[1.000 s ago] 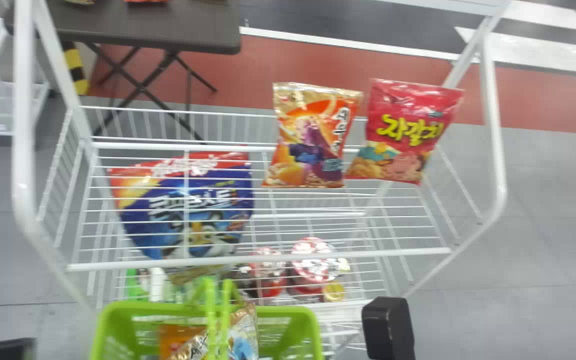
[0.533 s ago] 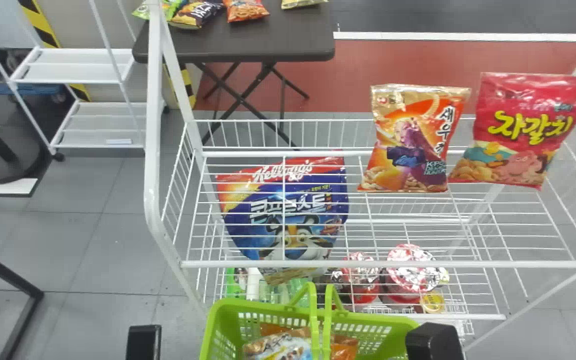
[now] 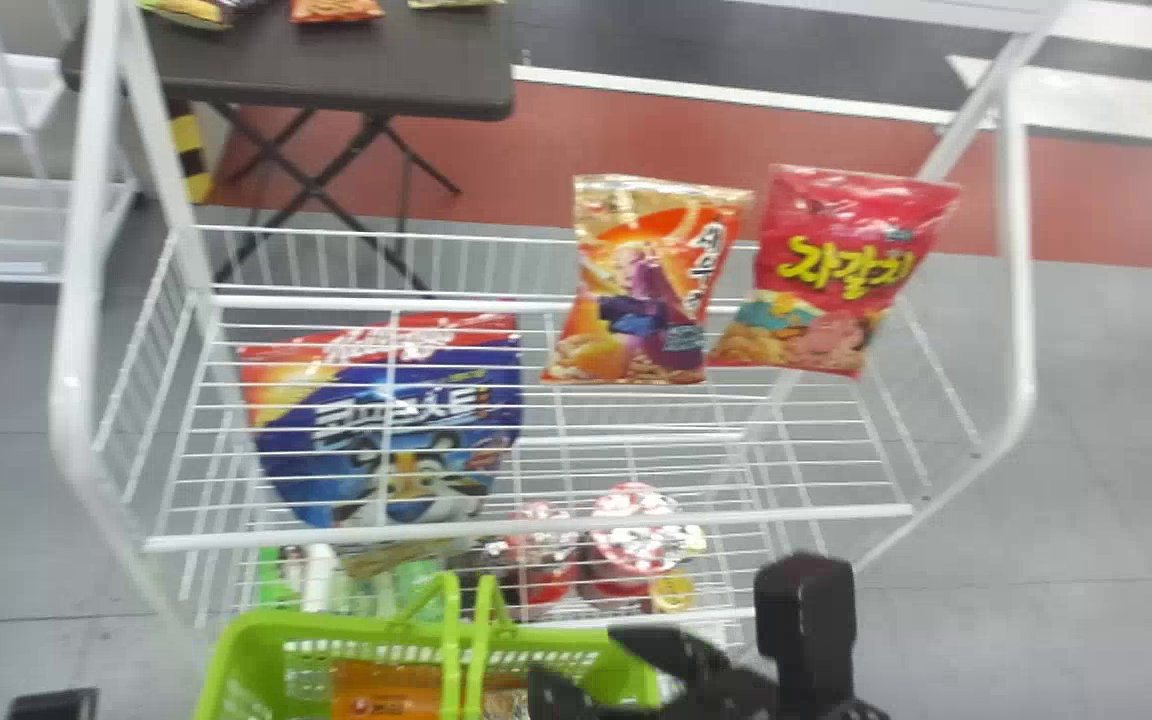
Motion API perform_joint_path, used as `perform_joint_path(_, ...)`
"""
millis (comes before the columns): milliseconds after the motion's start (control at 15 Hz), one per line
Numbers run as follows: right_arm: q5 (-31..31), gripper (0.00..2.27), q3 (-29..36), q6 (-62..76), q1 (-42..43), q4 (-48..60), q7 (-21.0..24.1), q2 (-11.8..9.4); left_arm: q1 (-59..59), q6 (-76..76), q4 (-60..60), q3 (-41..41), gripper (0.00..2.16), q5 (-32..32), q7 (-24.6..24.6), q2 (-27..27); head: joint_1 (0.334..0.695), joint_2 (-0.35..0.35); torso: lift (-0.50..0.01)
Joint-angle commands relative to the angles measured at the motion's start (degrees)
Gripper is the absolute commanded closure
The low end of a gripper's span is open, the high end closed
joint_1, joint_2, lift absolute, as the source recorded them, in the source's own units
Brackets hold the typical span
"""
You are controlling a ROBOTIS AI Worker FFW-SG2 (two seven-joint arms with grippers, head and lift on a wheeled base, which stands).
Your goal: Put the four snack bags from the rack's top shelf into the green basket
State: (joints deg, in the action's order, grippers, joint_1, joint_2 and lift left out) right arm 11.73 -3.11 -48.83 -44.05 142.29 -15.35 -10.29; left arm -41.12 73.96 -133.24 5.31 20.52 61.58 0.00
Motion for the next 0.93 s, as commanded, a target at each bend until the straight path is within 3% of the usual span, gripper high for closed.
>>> perform_joint_path(0, -0.39, 0.06, 1.17, 12.13, 4.85, -4.83, 2.52, 2.38, -0.02, 0.0, 0.0, -1.09, 2.15, -1.01, -0.23, -0.15, 0.695, -0.276, 0.0)
perform_joint_path(267, -3.12, 0.07, 0.03, 28.12, 15.66, -16.08, 12.45, 2.47, 0.51, 0.0, 0.09, -2.32, 2.15, -1.27, -0.93, -0.15, 0.695, -0.328, 0.0)
perform_joint_path(533, -5.23, 0.07, -0.58, 31.99, 28.58, -30.23, 13.07, 3.79, 0.95, 0.0, 0.26, -2.15, 2.15, -1.27, -1.02, -0.15, 0.695, -0.337, 0.0)
perform_joint_path(867, -8.04, 0.07, -0.93, 33.05, 37.63, -40.69, 13.24, 4.49, 1.39, 0.18, 0.61, -1.88, 2.15, -1.27, -1.55, -0.15, 0.695, -0.304, 0.0)
